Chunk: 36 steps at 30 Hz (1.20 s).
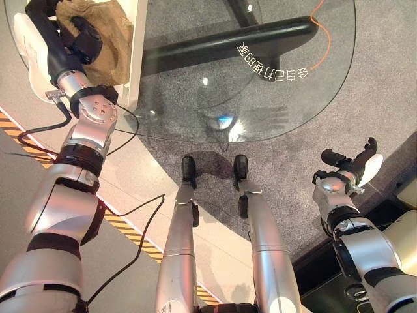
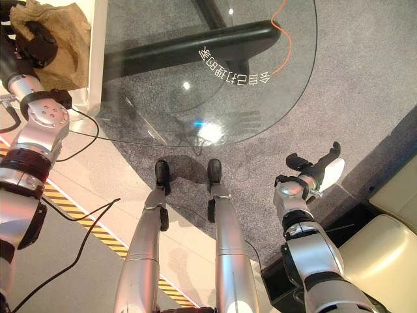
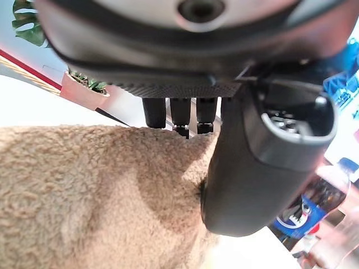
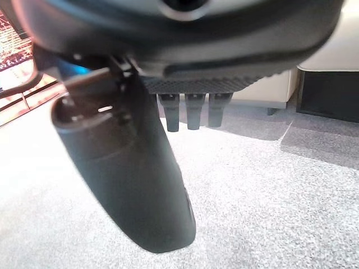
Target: Wipe the table with a cloth and put it in the basket.
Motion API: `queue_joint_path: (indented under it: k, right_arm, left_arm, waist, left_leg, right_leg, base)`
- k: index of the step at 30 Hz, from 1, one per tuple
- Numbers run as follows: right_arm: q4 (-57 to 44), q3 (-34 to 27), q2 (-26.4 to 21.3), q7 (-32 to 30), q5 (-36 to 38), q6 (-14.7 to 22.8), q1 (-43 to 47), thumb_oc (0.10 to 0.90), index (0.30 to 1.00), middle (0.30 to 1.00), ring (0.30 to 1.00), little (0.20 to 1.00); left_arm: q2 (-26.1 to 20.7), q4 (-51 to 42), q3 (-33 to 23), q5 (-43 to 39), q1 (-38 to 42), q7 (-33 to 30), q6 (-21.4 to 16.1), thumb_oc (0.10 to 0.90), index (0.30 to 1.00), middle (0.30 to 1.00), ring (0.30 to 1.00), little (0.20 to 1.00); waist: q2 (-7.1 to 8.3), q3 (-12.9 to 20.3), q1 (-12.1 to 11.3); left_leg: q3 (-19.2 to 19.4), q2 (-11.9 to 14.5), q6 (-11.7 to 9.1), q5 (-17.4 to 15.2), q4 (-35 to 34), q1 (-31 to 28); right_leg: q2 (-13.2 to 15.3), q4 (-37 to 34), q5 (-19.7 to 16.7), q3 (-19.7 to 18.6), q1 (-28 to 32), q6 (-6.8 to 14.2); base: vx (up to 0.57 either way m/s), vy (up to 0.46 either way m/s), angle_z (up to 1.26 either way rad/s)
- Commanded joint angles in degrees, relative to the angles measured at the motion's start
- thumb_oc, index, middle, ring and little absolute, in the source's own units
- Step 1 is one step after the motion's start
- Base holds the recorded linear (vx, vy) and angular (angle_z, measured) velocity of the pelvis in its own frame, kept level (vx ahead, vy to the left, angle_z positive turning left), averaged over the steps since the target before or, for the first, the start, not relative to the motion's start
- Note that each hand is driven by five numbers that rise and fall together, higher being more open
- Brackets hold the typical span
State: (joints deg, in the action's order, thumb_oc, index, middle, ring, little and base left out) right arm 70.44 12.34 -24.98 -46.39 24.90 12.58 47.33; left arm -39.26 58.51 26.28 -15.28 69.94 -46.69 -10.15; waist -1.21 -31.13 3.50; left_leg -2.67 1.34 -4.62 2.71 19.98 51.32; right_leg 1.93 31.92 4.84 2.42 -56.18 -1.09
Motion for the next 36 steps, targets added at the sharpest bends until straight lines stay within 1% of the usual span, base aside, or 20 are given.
queue_joint_path:
  k: [1, 2, 3, 4, 5, 8, 13, 27, 33, 36]
  right_arm:
    - [0.86, 0.18, -4.57, -1.80, 0.34, 1.43, -0.51, 0.800, 0.900, 0.900, 0.900, 0.900]
    - [0.91, 0.16, -4.56, -1.84, 0.33, 1.57, -0.48, 0.800, 0.900, 0.900, 0.900, 0.900]
    - [0.95, 0.12, -4.59, -1.76, 0.25, 1.52, -0.26, 0.800, 0.900, 0.900, 0.900, 0.900]
    - [0.94, 0.07, -4.55, -1.79, 0.19, 1.50, -0.24, 0.800, 0.900, 0.900, 0.900, 0.900]
    - [1.01, 0.03, -4.45, -1.80, 0.11, 1.56, -0.26, 0.800, 0.900, 0.900, 0.900, 0.900]
    - [1.08, -0.13, -4.52, -1.83, 0.03, 1.48, -0.13, 0.800, 0.900, 0.900, 0.900, 0.900]
    - [0.92, -0.12, -4.60, -1.91, -0.01, 1.41, -0.11, 0.800, 0.900, 0.900, 0.900, 0.900]
    - [0.46, -0.45, -4.15, -1.94, -0.17, 1.66, -0.85, 0.800, 0.900, 0.900, 0.900, 0.900]
    - [0.38, -0.38, -3.61, -1.56, -0.07, 1.65, -1.81, 0.800, 0.900, 0.900, 0.900, 0.900]
    - [-0.09, -0.17, -2.78, 2.24, 0.77, 2.02, -3.11, 0.800, 0.900, 0.900, 0.900, 0.900]
  left_arm:
    - [-6.16, 0.55, -3.01, 2.66, 6.19, -1.28, -1.16, 0.100, 0.300, 0.300, 0.300, 0.200]
    - [-6.09, 0.61, -2.89, 2.98, 6.13, -0.72, -1.17, 0.100, 0.300, 0.300, 0.300, 0.200]
    - [-6.08, 0.47, -2.68, 2.65, 6.26, 0.00, -0.56, 0.336, 0.502, 0.502, 0.502, 0.436]
    - [-6.04, 0.48, -2.63, 2.57, 6.25, 0.20, -0.44, 0.396, 0.554, 0.554, 0.554, 0.496]
    - [-5.96, 0.50, -2.62, 2.40, 6.27, 0.33, 0.01, 0.800, 0.900, 0.900, 0.900, 0.900]
    - [-5.74, 0.38, -2.58, 1.66, 6.06, 1.48, 0.52, 0.800, 0.900, 0.900, 0.900, 0.900]
    - [-5.64, 0.25, -2.47, 1.38, 5.94, 1.52, 0.56, 0.800, 0.900, 0.900, 0.900, 0.900]
    - [-5.33, -1.16, -3.41, 0.75, 4.48, -0.07, -0.08, 0.800, 0.900, 0.900, 0.900, 0.900]
    - [-5.22, -1.76, -4.53, 0.65, 3.62, -3.49, -2.51, 0.800, 0.900, 0.900, 0.900, 0.900]
    - [-5.27, -3.19, -5.69, 1.05, 2.75, -6.23, -5.27, 0.800, 0.900, 0.900, 0.900, 0.900]
  waist:
    - [-1.71, 1.34, 0.46]
    - [-1.75, 1.34, 0.48]
    - [-1.77, 1.34, 0.48]
    - [-1.77, 1.34, 0.48]
    - [-1.78, 1.34, 0.46]
    - [-1.84, 1.34, 0.44]
    - [-1.85, 1.34, 0.47]
    - [-1.84, 1.34, 0.27]
    - [-1.67, 1.34, 0.22]
    - [-1.36, 1.34, 0.10]
  left_leg:
    - [3.38, -2.34, 3.15, -3.66, 2.33, -1.44]
    - [3.45, -2.31, 3.13, -3.65, 2.29, -1.37]
    - [3.48, -2.30, 3.14, -3.65, 2.14, -1.26]
    - [3.46, -2.31, 3.14, -3.64, 2.07, -1.29]
    - [3.44, -2.33, 3.16, -3.62, 1.95, -1.38]
    - [3.43, -2.40, 3.16, -3.61, 2.02, -1.26]
    - [3.40, -2.46, 3.21, -3.54, 2.09, -1.16]
    - [3.18, -2.66, 3.38, -3.61, 2.75, -1.62]
    - [2.96, -2.73, 3.45, -3.56, 2.77, -2.99]
    - [2.58, -2.83, 3.40, -3.40, 2.64, -4.68]
  right_leg:
    - [-2.31, -4.22, 0.22, 0.86, 3.77, 1.30]
    - [-2.26, -4.29, 0.19, 0.86, 3.67, 1.31]
    - [-2.26, -4.45, 0.15, 0.87, 3.57, 1.33]
    - [-2.26, -4.52, 0.13, 0.87, 3.59, 1.35]
    - [-2.27, -4.59, 0.13, 0.90, 3.66, 1.36]
    - [-2.24, -4.68, 0.07, 0.95, 3.60, 1.37]
    - [-2.20, -4.76, -0.10, 0.90, 3.52, 1.39]
    - [-2.20, -4.18, -0.27, 0.96, 3.87, 1.37]
    - [-2.41, -4.27, -0.30, 0.82, 5.16, 1.25]
    - [-2.64, -4.37, -0.44, 0.71, 6.76, 1.22]
  base:
    - [0.00, 0.000, 0.00]
    - [0.00, 0.000, 0.00]
    - [0.00, 0.000, 0.00]
    - [0.00, 0.000, 0.00]
    - [0.00, 0.000, 0.00]
    - [0.00, 0.000, 0.00]
    - [0.00, 0.000, 0.00]
    - [0.00, 0.000, 0.00]
    - [0.00, 0.000, 0.00]
    - [-0.01, -0.021, 0.01]
